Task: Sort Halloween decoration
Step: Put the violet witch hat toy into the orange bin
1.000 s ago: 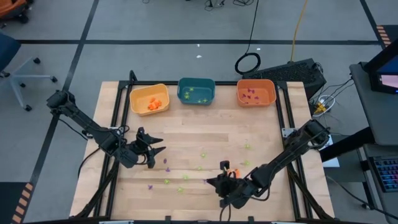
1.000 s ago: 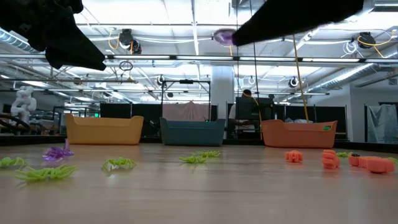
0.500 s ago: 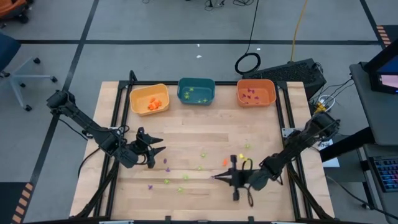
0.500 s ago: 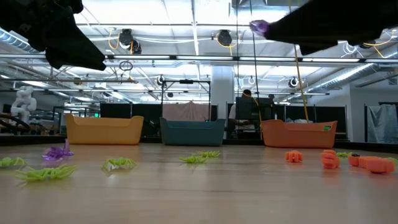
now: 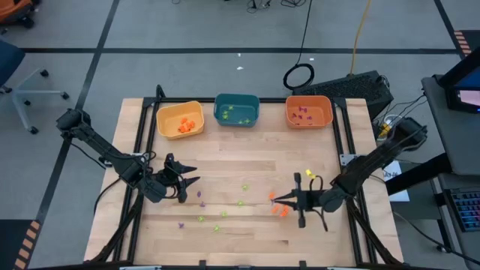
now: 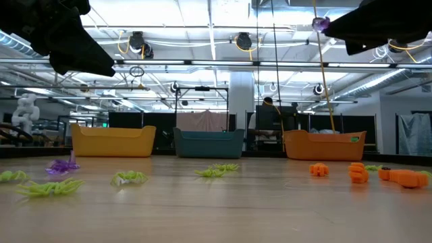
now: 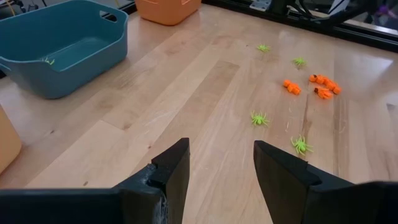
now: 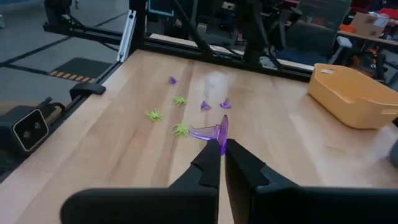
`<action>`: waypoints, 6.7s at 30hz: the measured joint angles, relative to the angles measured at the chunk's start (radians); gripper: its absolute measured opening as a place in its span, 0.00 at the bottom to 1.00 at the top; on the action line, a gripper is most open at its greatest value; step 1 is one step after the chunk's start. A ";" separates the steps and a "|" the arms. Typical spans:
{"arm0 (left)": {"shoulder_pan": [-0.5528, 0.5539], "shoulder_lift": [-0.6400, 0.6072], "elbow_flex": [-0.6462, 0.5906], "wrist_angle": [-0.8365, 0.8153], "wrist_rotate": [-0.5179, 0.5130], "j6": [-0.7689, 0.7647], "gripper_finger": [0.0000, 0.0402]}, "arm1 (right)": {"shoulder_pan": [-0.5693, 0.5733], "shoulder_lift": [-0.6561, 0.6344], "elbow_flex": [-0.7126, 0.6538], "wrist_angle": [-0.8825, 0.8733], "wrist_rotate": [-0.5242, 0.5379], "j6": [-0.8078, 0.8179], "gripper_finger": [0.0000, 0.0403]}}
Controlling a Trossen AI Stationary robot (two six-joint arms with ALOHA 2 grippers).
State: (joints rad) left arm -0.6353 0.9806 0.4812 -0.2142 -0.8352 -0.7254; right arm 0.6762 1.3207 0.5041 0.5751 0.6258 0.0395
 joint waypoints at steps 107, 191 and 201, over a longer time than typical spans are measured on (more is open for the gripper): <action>0.000 0.000 0.000 0.024 -0.018 0.004 0.44 | 0.015 -0.151 0.000 -0.184 0.053 0.034 0.00; 0.000 0.000 0.000 0.051 -0.018 0.005 0.44 | -1.172 -0.395 0.055 -1.024 -0.054 0.392 0.00; 0.000 0.000 0.000 0.050 -0.018 0.006 0.44 | -1.265 -0.301 0.055 -1.019 -0.106 0.364 0.00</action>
State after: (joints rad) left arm -0.6350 0.9810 0.4808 -0.1638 -0.8532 -0.7195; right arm -0.5889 1.0201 0.5594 -0.4443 0.5198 0.4040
